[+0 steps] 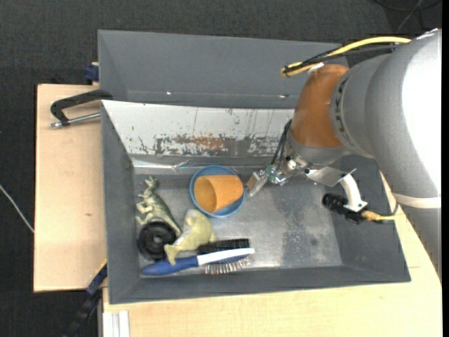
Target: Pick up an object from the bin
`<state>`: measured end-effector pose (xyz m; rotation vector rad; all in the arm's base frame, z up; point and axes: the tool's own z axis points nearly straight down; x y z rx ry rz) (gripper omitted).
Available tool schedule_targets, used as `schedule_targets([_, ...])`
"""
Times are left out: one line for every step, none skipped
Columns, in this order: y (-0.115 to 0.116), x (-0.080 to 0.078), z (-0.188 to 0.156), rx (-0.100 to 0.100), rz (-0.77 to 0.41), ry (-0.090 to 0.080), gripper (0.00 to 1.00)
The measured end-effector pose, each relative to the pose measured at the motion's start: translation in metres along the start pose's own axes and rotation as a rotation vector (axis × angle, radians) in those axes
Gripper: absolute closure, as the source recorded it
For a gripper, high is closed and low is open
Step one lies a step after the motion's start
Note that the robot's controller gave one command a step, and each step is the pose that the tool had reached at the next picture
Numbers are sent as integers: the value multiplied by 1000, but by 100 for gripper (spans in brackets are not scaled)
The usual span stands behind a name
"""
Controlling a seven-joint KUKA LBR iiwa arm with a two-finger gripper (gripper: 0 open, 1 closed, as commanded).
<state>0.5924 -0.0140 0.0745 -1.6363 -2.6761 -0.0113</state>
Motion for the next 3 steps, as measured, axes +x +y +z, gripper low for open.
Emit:
schedule_targets([4,1,-3,-8,-3,0,100])
schedule_targets([6,2,-41,-4,-6,-11,100])
schedule_targets([8,1,-64,-3,-9,-11,100])
